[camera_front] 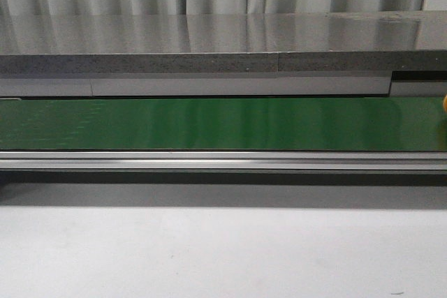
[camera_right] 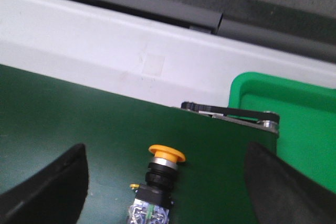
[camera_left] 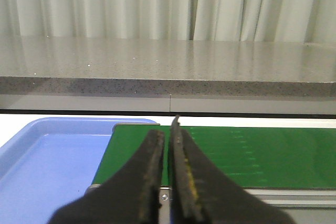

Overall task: Move button from right to left
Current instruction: 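Release the push button on the belt and raise the right gripper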

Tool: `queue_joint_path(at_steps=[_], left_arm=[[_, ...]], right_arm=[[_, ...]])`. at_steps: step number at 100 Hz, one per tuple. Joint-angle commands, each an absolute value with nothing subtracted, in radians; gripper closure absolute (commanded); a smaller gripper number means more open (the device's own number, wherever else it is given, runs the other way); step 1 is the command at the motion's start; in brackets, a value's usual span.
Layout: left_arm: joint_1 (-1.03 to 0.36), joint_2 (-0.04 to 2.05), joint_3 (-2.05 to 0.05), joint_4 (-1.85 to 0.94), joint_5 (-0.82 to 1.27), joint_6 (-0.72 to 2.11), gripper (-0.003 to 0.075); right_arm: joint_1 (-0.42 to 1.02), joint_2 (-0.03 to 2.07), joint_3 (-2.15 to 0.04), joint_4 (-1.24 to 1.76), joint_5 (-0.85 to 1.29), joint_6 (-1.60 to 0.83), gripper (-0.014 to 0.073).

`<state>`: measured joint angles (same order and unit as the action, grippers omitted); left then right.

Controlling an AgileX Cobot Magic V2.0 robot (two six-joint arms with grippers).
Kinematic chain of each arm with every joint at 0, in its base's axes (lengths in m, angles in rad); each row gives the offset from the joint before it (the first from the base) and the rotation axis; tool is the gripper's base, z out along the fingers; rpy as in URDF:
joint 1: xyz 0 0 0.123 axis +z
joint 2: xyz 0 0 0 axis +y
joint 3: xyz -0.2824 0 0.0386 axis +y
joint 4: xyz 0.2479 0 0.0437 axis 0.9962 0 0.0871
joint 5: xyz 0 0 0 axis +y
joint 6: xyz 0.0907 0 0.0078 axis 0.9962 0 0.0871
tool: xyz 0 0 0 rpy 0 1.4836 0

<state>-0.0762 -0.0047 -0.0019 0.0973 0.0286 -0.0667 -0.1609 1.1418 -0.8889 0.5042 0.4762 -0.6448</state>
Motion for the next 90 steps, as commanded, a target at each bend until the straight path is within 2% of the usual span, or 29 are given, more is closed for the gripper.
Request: queue_joint_path(at_steps=[1, 34, 67, 90], left_arm=[[-0.085, -0.041, 0.039, 0.094, -0.05, -0.076, 0.0715], [-0.085, -0.041, 0.039, 0.094, -0.05, -0.076, 0.0715], [-0.085, -0.041, 0.039, 0.094, -0.05, -0.076, 0.0715], [-0.085, -0.041, 0.039, 0.094, -0.05, -0.076, 0.0715]], right_arm=[[-0.13, 1.037, -0.853, 0.531, 0.333, -0.655, 0.0024], [0.03, 0.714, -0.554, 0.531, 0.035, -0.655, 0.0024], [0.032, 0.441, -0.388, 0.559, 0.075, -0.655, 0.0024], [0.032, 0.339, -0.326, 0.559, 0.063, -0.655, 0.0045]])
